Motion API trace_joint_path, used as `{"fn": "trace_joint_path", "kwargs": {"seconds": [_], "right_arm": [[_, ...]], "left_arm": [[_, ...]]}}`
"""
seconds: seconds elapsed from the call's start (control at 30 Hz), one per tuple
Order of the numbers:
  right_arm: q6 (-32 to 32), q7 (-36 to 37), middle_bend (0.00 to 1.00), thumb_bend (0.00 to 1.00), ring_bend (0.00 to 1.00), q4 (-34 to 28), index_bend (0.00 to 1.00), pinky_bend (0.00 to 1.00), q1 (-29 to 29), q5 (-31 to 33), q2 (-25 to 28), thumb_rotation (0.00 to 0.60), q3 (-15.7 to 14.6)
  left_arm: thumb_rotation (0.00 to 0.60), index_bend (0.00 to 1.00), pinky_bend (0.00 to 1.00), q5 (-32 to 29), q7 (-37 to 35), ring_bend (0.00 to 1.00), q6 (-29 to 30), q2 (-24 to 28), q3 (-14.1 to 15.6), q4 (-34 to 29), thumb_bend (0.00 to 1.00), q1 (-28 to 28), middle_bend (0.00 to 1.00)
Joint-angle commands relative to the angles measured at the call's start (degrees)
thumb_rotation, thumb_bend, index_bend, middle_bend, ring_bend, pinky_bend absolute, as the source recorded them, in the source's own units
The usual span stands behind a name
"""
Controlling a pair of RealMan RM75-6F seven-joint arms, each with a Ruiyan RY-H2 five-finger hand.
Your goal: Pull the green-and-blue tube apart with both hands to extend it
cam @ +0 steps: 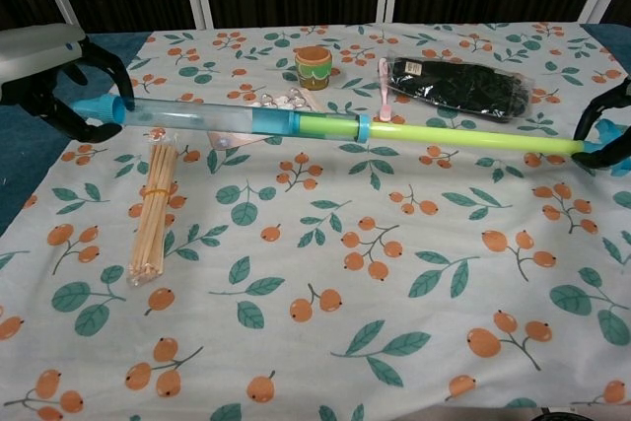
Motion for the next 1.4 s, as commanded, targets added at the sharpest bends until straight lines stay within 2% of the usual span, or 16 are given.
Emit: {"fn": "trace_joint_path", "kwargs": {"seconds": [0.03,0.73,0.87,0.9,1.0,1.03,1.1,1.2,1.4], "right_arm": [[0.1,-0.1,0.17,0.48,0.06,0.0,0.73,0.19,-0.1,0.1,0.3,0.6,0.0],[0.5,-0.8,0.17,0.48,0.06,0.6,0.73,0.19,-0.8,1.6,2.0,0.6,0.0],[0.2,-0.7,0.16,0.46,0.06,0.5,0.72,0.19,-0.9,1.5,2.1,0.6,-0.1],[0.1,-0.7,0.15,0.43,0.06,0.5,0.67,0.19,-0.9,1.5,2.2,0.6,-0.2],[-0.5,-0.7,0.07,0.29,0.03,0.2,0.41,0.18,-1.0,1.5,2.5,0.6,-0.4],[-0.9,-0.8,0.03,0.21,0.01,0.1,0.25,0.18,-1.0,1.6,2.6,0.6,-0.5],[-1.2,-1.0,0.0,0.14,0.0,-0.1,0.1,0.17,-0.9,1.9,3.0,0.6,-0.5],[-1.2,-1.1,0.0,0.12,0.0,-0.5,0.04,0.17,-0.8,1.9,3.5,0.6,-0.4],[0.1,-0.2,0.0,0.12,0.0,-2.6,0.04,0.17,-2.0,-0.9,5.8,0.6,-1.2]], "left_arm": [[0.6,0.52,0.2,0.2,-1.0,0.07,-0.5,0.8,0.2,0.4,0.45,0.6,0.26],[0.6,0.51,0.2,0.6,-3.4,0.07,-2.8,3.5,0.3,2.0,0.45,2.0,0.25],[0.6,0.44,0.17,0.3,-3.1,0.07,-3.3,3.6,0.4,1.9,0.41,1.9,0.2],[0.6,0.41,0.16,0.1,-2.9,0.06,-3.5,3.6,0.4,1.9,0.38,1.9,0.18],[0.6,0.28,0.12,-0.7,-2.2,0.02,-4.4,3.9,0.7,1.6,0.25,1.6,0.09],[0.6,0.26,0.11,-0.8,-1.9,0.02,-4.7,4.1,0.9,1.5,0.21,1.5,0.08],[0.6,0.22,0.11,-0.9,-1.8,0.02,-5.0,4.3,1.0,1.2,0.18,1.5,0.07],[0.6,0.2,0.1,-0.6,-2.4,0.02,-4.9,4.7,1.0,0.9,0.16,1.7,0.06],[0.6,0.19,0.1,2.4,-6.1,0.02,-3.6,6.9,1.2,-0.8,0.16,3.7,0.06]]}}
